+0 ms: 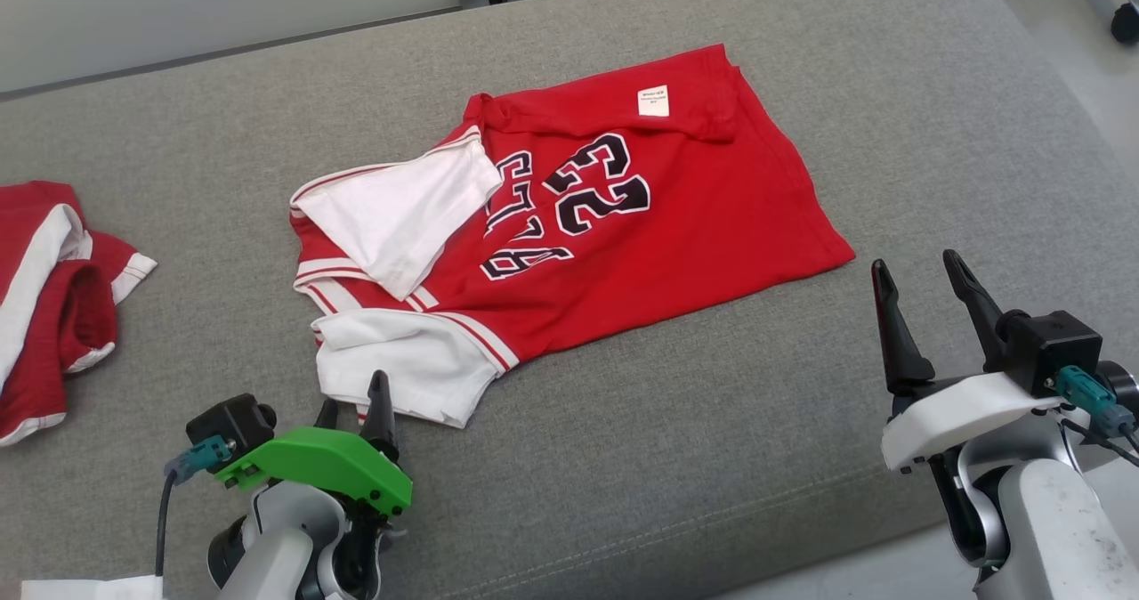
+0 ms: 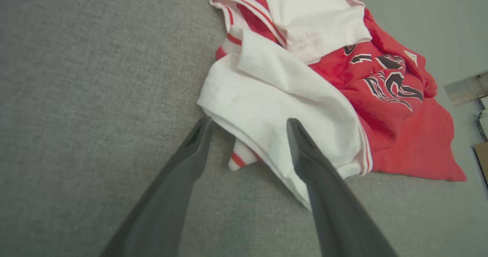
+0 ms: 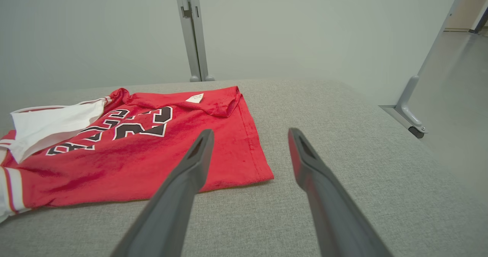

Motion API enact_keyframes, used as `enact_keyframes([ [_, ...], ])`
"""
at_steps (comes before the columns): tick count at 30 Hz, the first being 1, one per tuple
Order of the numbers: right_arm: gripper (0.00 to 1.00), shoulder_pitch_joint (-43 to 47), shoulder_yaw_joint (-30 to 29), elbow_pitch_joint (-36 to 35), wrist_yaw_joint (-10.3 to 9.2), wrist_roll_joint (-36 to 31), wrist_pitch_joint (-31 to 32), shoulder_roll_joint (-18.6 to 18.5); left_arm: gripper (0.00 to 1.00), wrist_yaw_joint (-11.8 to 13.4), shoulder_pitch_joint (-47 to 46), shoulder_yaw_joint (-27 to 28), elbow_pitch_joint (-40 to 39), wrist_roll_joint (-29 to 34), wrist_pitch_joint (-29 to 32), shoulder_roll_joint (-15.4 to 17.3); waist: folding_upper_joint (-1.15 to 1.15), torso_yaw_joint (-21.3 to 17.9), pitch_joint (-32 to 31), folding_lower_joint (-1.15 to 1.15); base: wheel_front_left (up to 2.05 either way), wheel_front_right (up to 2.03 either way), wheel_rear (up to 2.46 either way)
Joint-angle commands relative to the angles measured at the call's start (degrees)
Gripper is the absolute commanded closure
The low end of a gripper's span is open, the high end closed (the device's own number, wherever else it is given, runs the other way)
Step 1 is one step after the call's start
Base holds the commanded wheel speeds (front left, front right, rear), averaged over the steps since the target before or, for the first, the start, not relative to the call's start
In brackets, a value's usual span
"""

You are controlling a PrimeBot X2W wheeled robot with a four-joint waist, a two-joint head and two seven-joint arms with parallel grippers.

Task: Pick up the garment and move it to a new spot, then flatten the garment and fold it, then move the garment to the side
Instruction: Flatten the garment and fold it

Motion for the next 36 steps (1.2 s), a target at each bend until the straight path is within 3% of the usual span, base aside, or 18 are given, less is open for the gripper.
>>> enact_keyframes([
  [1, 0.00, -0.1, -0.1, -0.1, -0.08, 0.0, -0.1, -0.1, 0.00, -0.4, -0.6, 0.8, 0.5, -1.2, 0.3, -0.4, 0.00, -0.4, 0.3, 0.00, 0.00, 0.00, 0.00],
  [4, 0.00, -0.2, 0.0, -0.1, -0.08, 0.0, -0.2, -0.2, 0.00, -0.3, -1.1, 2.3, 2.4, -3.2, 0.7, -0.9, 0.00, -0.9, 0.5, 0.00, 0.00, 0.00, 0.00],
  [6, 0.00, -0.3, 0.0, -0.1, -0.08, 0.0, -0.2, -0.2, 0.07, -0.7, -1.4, 2.9, 3.1, -3.8, 0.4, -1.4, 0.00, -1.1, 0.6, 0.00, 0.00, 0.00, 0.00],
  [12, 0.00, -0.2, -0.1, -0.3, -0.08, -0.2, -0.3, -0.3, 0.04, -3.0, -2.5, 5.3, 4.1, -6.5, -1.4, -2.8, 0.00, -1.4, 0.9, 0.00, 0.00, 0.00, 0.00],
  [15, 0.00, -0.2, -0.1, -0.1, -0.08, -0.3, -0.3, -0.4, 0.18, -3.5, -3.1, 6.4, 4.5, -6.5, -3.5, -3.1, 0.00, -1.3, 0.9, 0.00, 0.00, 0.00, 0.00],
  [16, 0.00, -0.2, -0.1, -0.1, -0.08, -0.3, -0.3, -0.4, 0.18, -3.5, -3.1, 6.4, 4.5, -6.5, -3.5, -3.1, 0.00, -1.3, 0.9, 0.00, 0.00, 0.00, 0.00],
  [24, 0.00, -0.6, 0.5, 0.5, -0.08, -0.3, -0.3, -0.5, 1.00, -4.3, -3.8, 6.4, 6.6, -5.9, -5.8, -3.6, 0.00, -0.9, 0.7, 0.00, 0.00, 0.00, 0.00],
  [36, 0.00, 1.1, -0.9, 0.3, -0.08, -0.3, -0.3, -0.5, 1.00, -4.7, -0.8, 6.0, 7.0, -3.3, -10.3, -4.3, 0.00, 2.5, -0.5, 0.00, 0.00, 0.00, 0.00],
])
